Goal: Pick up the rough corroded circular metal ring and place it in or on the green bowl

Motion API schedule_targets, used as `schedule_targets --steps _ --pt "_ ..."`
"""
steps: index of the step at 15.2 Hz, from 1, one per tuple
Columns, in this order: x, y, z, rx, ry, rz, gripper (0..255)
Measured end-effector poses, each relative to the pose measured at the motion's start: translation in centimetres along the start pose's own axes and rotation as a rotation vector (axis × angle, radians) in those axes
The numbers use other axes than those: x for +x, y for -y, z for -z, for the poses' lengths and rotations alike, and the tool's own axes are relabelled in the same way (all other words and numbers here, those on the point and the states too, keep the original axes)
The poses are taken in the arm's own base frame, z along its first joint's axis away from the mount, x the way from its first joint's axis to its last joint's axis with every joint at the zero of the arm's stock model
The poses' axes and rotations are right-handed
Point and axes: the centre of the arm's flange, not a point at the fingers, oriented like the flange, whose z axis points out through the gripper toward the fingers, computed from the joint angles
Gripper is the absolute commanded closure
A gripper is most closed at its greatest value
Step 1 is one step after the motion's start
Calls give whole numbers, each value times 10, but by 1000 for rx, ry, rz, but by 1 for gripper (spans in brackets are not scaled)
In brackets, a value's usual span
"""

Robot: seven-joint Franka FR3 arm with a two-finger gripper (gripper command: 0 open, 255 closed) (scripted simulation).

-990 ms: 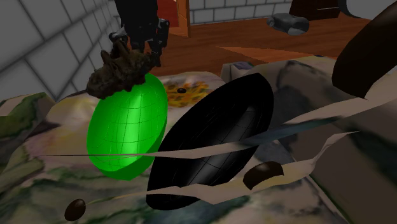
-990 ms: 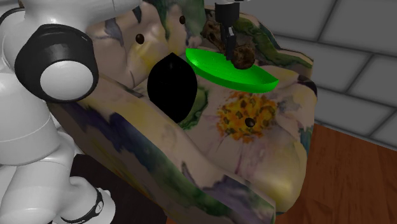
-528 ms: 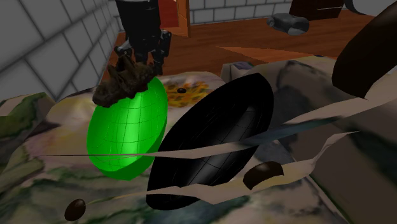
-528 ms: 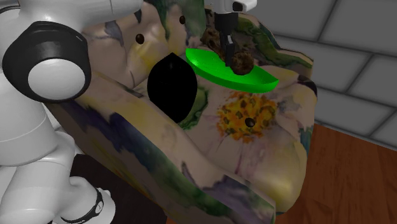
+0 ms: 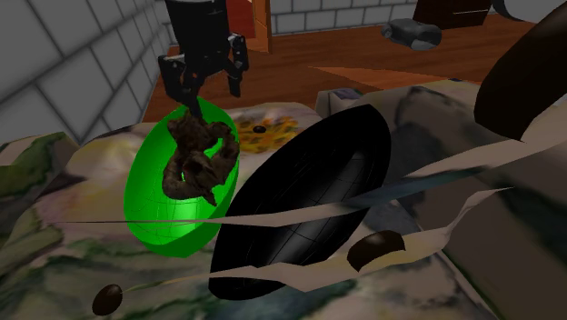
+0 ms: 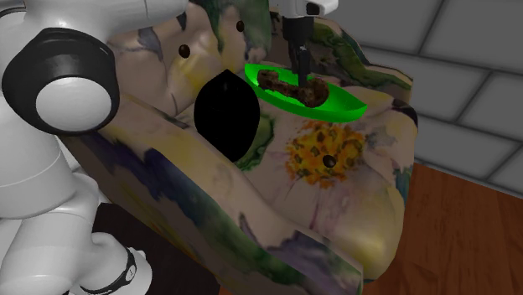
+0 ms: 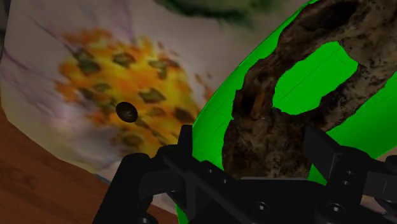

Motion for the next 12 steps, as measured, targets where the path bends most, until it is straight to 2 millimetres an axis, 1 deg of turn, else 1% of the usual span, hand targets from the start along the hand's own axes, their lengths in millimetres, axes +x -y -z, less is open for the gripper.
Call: schedule_targets --steps 2,3,5,6,7,12 --pt "0 0 0 0 0 0 0" --pt "2 0 6 0 0 0 0" --pt "2 1 27 1 -1 0 0" --pt "4 -2 39 1 -1 0 0" --pt "2 -1 45 1 -1 0 0" --pt "0 0 50 0 0 0 0"
